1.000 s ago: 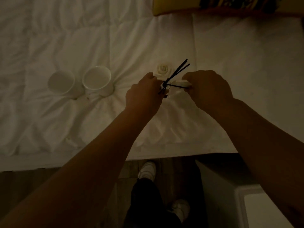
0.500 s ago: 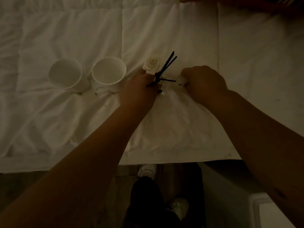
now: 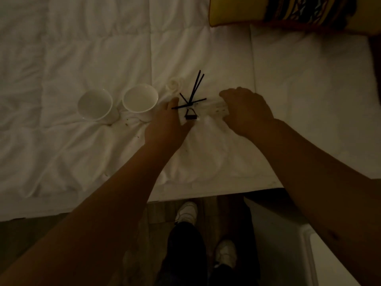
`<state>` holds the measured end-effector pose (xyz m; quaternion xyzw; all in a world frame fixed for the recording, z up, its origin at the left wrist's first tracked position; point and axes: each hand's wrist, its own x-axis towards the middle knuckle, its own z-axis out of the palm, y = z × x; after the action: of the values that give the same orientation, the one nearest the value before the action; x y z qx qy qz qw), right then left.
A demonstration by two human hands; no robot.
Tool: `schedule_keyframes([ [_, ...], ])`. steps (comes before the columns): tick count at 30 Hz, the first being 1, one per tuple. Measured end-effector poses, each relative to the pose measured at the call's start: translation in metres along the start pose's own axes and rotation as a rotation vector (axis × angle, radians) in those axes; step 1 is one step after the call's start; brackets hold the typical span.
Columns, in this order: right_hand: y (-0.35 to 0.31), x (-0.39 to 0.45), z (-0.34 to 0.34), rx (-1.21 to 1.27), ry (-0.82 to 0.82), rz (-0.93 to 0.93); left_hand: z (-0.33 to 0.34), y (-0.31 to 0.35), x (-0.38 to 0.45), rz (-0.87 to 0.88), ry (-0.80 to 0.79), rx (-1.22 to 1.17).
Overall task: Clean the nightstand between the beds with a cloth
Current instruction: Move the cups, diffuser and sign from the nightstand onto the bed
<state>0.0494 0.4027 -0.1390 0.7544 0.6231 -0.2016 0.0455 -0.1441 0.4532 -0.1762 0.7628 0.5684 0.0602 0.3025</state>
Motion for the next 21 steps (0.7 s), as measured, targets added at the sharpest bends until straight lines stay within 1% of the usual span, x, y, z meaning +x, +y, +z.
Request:
schedule_keyframes([
  [2, -0.001, -0.016, -0.016, -0.005, -0.026, 0.008, -0.018, 0.004, -0.017, -0.016, -0.016, 0.058],
  [4, -0.007, -0.04, -0.037, -0.01, -0.033, 0.002, -0.046, 0.014, -0.04, 0.005, 0.031, 0.084],
  [7, -0.017, -0.08, -0.073, 0.004, 0.041, -0.016, -0.09, 0.039, -0.073, 0.081, 0.107, 0.104],
  [9, -0.026, -0.115, -0.104, 0.019, 0.076, -0.021, -0.125, 0.068, -0.099, 0.128, 0.113, 0.128],
  [13, -0.042, -0.171, -0.155, 0.035, 0.109, 0.014, -0.18, 0.127, -0.147, 0.178, 0.09, 0.274],
  [16, -0.048, -0.223, -0.204, 0.049, 0.186, 0.064, -0.224, 0.175, -0.193, 0.221, 0.14, 0.309],
  [21, -0.055, -0.306, -0.283, 0.022, 0.303, 0.032, -0.286, 0.241, -0.267, 0.256, 0.233, 0.335],
])
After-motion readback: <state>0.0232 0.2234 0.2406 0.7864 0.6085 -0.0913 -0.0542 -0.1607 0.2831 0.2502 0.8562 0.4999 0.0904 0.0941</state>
